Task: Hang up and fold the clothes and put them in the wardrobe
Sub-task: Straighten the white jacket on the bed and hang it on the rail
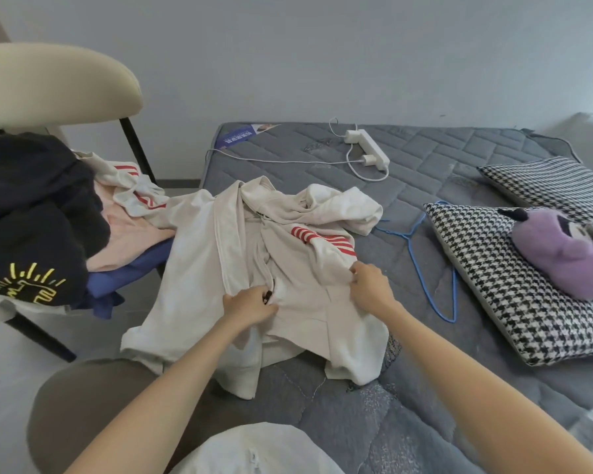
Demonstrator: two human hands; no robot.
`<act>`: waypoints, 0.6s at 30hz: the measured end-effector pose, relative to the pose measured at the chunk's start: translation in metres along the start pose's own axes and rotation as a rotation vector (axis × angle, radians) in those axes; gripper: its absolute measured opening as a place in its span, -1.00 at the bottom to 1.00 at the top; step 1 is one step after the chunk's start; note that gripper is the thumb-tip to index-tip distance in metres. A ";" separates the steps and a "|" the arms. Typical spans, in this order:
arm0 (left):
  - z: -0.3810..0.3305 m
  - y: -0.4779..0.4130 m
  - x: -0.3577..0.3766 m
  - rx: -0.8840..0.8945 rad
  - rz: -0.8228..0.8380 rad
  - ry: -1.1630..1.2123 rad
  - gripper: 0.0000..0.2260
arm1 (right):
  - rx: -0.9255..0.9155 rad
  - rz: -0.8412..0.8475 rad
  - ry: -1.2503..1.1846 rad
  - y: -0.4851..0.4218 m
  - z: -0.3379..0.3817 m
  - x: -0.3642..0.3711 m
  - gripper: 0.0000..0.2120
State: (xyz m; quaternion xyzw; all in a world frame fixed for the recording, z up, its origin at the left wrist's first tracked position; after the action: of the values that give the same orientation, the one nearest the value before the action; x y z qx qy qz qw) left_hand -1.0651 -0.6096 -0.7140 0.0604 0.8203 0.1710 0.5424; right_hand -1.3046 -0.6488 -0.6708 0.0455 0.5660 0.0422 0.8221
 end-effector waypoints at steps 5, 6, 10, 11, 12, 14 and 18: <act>-0.004 -0.004 -0.012 0.035 0.065 0.175 -0.69 | 0.002 -0.209 -0.073 -0.007 0.001 -0.053 -0.72; -0.006 -0.004 -0.014 0.050 0.067 0.206 -0.68 | 0.003 -0.236 -0.080 -0.007 0.001 -0.062 -0.73; -0.004 -0.001 -0.016 0.049 0.086 0.216 -0.66 | 0.002 -0.324 0.031 -0.009 -0.005 -0.091 -0.77; -0.003 0.000 -0.015 0.046 0.094 0.197 -0.68 | 0.006 -0.346 0.088 -0.010 -0.008 -0.099 -0.78; -0.003 0.000 -0.014 0.044 0.098 0.176 -0.69 | 0.011 -0.374 0.146 -0.010 -0.011 -0.108 -0.79; -0.004 -0.001 -0.012 0.038 0.093 0.145 -0.69 | 0.031 -0.452 0.230 -0.010 -0.017 -0.129 -0.79; -0.006 -0.003 -0.011 0.001 0.055 0.144 -0.66 | 0.109 -0.575 0.202 -0.009 -0.027 -0.149 -0.78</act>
State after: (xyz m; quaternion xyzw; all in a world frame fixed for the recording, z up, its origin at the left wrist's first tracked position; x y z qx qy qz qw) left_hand -1.0662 -0.6166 -0.7028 0.0710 0.8553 0.1893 0.4771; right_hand -1.3825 -0.6753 -0.5433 -0.0771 0.6359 -0.2184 0.7362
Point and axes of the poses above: each hand's wrist, its own y-axis away from the middle knuckle, its own x-axis out of the palm, z = x × y, the point moved 8 cm from there along -y, towards the middle knuckle, and after that the axes turned 3 degrees about -x, right-handed, at the moved point
